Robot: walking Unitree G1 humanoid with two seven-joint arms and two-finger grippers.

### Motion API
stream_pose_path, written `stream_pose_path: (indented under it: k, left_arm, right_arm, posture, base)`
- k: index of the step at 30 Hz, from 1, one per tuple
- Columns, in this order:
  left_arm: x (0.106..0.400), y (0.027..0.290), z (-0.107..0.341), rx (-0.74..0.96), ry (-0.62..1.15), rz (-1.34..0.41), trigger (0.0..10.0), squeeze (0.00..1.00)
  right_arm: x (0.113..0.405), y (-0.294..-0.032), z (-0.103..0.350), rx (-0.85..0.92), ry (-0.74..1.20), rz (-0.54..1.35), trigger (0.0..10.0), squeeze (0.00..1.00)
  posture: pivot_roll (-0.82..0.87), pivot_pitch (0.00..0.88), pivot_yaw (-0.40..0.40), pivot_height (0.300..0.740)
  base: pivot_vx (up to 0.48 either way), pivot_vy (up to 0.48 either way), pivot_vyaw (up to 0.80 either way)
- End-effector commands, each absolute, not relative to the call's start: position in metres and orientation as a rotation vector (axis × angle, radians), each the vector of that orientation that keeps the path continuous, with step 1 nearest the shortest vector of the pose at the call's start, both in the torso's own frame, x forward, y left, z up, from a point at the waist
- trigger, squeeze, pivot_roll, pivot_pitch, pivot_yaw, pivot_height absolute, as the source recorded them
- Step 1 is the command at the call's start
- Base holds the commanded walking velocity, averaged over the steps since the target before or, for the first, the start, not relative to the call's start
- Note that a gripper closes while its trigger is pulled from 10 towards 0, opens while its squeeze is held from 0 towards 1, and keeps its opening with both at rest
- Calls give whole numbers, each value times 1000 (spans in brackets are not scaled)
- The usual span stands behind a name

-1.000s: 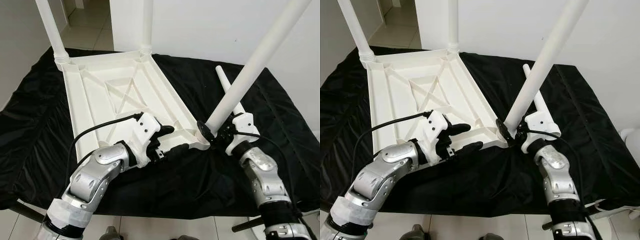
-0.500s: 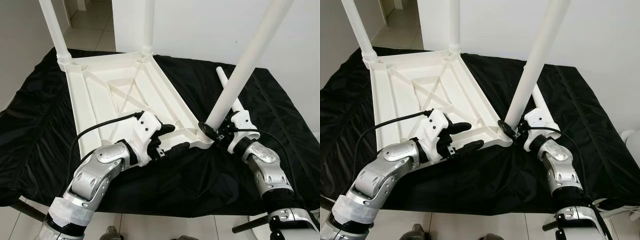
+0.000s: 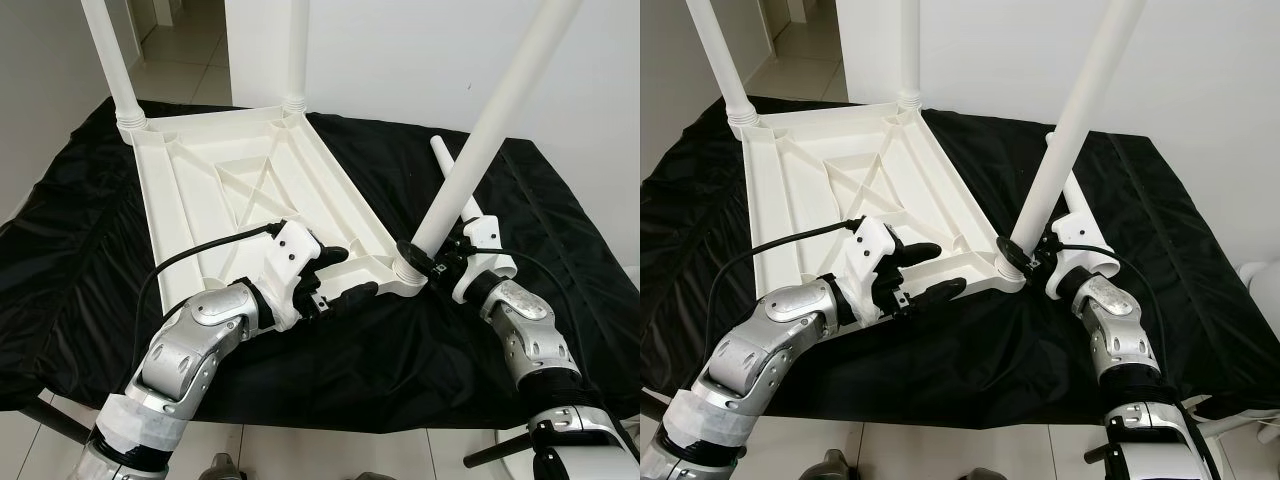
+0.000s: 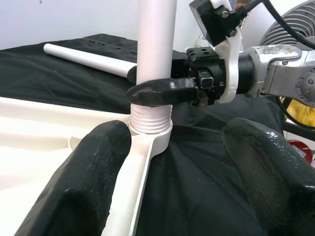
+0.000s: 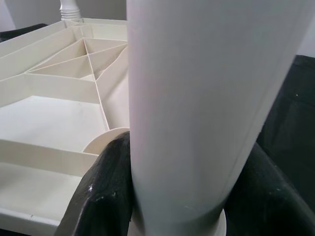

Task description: Building children table

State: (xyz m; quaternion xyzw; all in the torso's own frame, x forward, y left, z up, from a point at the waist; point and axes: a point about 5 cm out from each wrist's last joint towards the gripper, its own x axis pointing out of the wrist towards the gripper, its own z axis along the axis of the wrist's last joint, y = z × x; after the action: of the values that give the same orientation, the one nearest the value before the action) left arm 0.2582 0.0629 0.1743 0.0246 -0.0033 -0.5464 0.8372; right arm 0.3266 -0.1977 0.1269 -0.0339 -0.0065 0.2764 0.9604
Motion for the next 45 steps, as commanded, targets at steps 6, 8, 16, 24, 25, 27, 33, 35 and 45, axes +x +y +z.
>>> stream_pose_path:
  k: [6,8,16,24,25,27,33,35,45]
  left_arm:
    - [260,60,177,57,-19,-1158,10000,0]
    - [260,60,177,57,-19,-1158,10000,0]
    - [259,61,176,49,-20,-1148,10000,0]
    - [258,59,175,43,-25,-1149,10000,0]
    - [259,59,175,43,-25,-1149,10000,0]
    - [259,58,175,42,-27,-1149,10000,0]
    - [259,57,175,38,-31,-1147,10000,0]
    - [258,56,175,36,-32,-1148,10000,0]
    - [257,53,174,40,-31,-1155,10000,0]
  right_arm:
    - [332,-203,113,-23,67,406,10000,0]
    - [333,-204,112,-22,72,385,10000,0]
    - [335,-181,113,12,46,146,10000,0]
    - [335,-148,105,102,64,-52,10000,0]
    - [335,-143,103,123,76,-71,10000,0]
    - [335,-138,102,121,78,-110,10000,0]
    - [332,-122,104,150,79,-179,10000,0]
    - [331,-120,105,141,73,-182,10000,0]
    - [328,-127,120,152,-61,-151,10000,1000]
  posture:
    - [61,13,-71,740]
    - [62,14,-73,740]
    - [63,15,-85,740]
    - [57,6,-91,740]
    - [57,6,-92,740]
    - [58,3,-92,740]
    - [62,0,-100,740]
    - [62,0,-101,740]
    - [63,0,-101,740]
  base:
    - [0,0,0]
    - [0,0,0]
    - [0,0,0]
    - [0,0,0]
    - [0,0,0]
    - [0,0,0]
    - [0,0,0]
    - [0,0,0]
    - [0,0,0]
